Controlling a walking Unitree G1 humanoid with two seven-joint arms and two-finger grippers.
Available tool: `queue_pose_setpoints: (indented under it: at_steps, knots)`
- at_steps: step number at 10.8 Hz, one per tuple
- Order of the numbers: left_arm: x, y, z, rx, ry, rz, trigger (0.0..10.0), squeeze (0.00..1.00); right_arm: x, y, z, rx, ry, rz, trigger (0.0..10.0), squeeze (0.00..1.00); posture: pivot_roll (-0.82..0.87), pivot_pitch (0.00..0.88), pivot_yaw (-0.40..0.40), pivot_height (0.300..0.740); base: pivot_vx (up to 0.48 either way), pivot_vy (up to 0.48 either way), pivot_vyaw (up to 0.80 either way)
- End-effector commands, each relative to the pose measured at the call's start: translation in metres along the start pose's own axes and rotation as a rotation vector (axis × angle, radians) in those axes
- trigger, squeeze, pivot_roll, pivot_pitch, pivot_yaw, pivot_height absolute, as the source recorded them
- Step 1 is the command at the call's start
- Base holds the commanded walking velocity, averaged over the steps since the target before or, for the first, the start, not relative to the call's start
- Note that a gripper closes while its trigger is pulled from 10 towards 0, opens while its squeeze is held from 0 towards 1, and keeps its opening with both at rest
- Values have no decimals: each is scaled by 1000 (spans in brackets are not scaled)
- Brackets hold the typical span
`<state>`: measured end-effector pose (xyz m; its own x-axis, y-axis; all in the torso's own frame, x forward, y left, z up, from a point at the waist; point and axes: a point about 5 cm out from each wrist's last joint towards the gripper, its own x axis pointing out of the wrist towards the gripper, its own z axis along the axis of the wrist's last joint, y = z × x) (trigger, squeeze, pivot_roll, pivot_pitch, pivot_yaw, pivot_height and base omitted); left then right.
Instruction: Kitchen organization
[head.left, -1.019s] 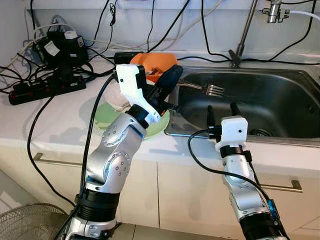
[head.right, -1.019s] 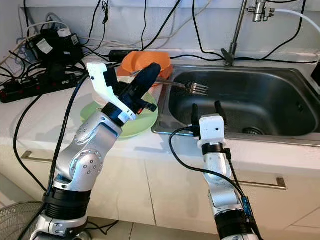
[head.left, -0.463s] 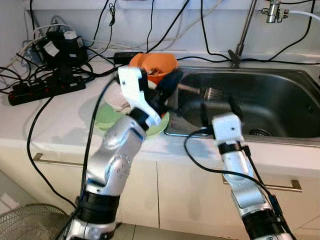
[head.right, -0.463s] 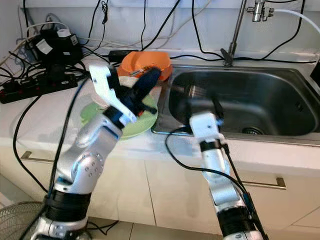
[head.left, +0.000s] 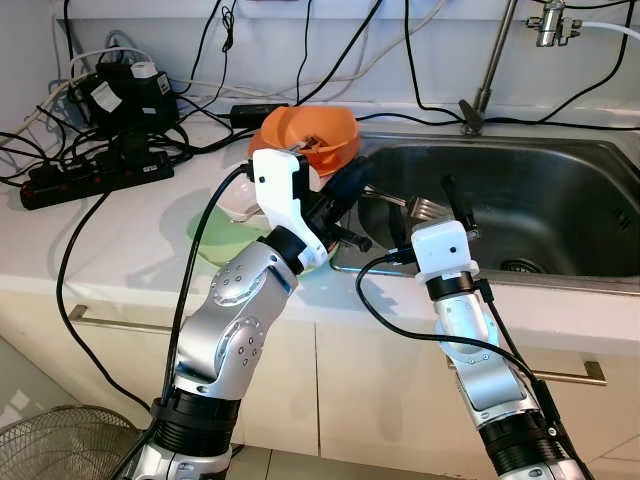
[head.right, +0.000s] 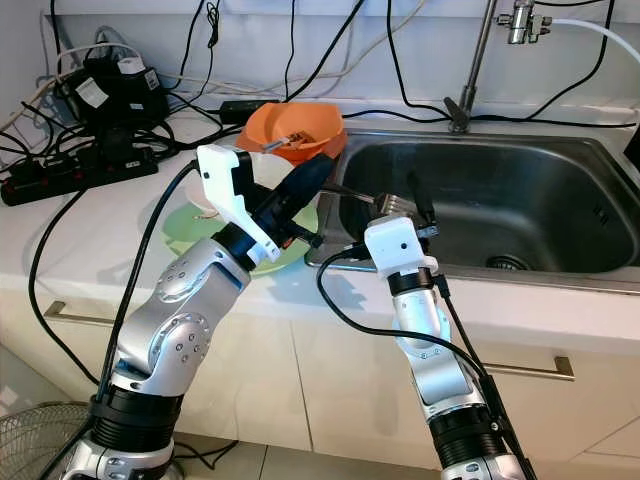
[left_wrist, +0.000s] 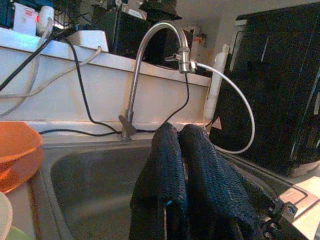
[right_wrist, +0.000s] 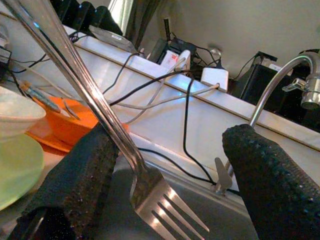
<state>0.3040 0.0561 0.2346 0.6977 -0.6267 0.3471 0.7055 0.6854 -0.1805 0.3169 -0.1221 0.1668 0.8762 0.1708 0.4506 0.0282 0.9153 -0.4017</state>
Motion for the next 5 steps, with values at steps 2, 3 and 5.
queue_pose_setpoints:
  at_steps: [2, 3, 5]
  knots:
    - [0, -4, -3, 27, 31, -33, 10000, 0, 4, 2, 8, 0, -25, 14, 10000, 0, 67, 5, 90, 740, 0, 0, 0]
    - [0, -5, -5, 31, 41, -42, 10000, 0, 4, 3, 8, 0, -27, 20, 10000, 0, 67, 5, 90, 740, 0, 0, 0]
    - [0, -5, -8, 40, 52, -46, 10000, 0, 5, 5, 9, 4, -31, 27, 10000, 0, 67, 4, 91, 740, 0, 0, 0]
